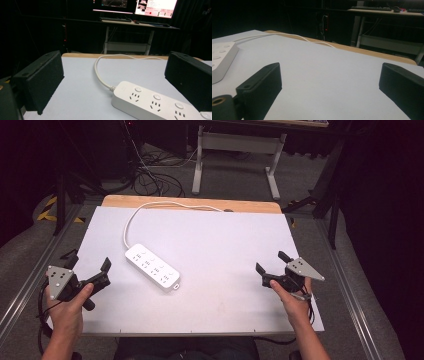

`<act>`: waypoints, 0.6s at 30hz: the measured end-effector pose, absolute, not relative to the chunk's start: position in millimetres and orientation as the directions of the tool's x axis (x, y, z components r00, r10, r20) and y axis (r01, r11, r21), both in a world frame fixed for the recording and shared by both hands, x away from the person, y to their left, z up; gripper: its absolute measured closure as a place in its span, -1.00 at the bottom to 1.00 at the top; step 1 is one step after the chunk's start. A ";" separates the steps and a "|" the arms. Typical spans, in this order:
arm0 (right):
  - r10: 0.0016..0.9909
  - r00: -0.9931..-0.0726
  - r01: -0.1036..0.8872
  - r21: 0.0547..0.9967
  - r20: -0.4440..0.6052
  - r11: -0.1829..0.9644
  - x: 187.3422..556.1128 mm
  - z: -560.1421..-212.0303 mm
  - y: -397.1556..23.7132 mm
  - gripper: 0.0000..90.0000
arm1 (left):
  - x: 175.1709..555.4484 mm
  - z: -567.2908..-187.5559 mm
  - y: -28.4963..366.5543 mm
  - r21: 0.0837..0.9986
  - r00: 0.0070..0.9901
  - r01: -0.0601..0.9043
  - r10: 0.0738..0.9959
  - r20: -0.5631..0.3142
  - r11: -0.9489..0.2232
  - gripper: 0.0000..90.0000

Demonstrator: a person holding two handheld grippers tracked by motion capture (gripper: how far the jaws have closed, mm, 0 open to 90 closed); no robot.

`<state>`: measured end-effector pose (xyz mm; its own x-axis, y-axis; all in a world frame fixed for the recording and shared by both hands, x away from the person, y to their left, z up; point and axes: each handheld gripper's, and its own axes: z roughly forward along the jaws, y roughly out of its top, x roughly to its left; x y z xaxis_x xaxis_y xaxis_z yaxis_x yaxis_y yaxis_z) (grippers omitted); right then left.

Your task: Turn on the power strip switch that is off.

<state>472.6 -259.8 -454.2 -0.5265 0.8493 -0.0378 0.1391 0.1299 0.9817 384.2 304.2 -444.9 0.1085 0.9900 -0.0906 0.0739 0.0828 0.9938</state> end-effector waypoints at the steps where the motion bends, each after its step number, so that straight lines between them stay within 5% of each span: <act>1: 0.849 -0.527 0.139 0.981 -0.040 0.133 472.7 -454.3 -260.0 -0.89 | 384.4 -444.9 304.0 0.994 0.108 0.074 0.990 -0.089 0.081 -0.94; 18: 0.855 -0.517 0.136 0.983 -0.035 0.122 471.3 -454.4 -262.4 -0.88 | 386.7 -445.1 301.9 0.995 0.100 0.072 0.993 -0.070 0.063 -0.87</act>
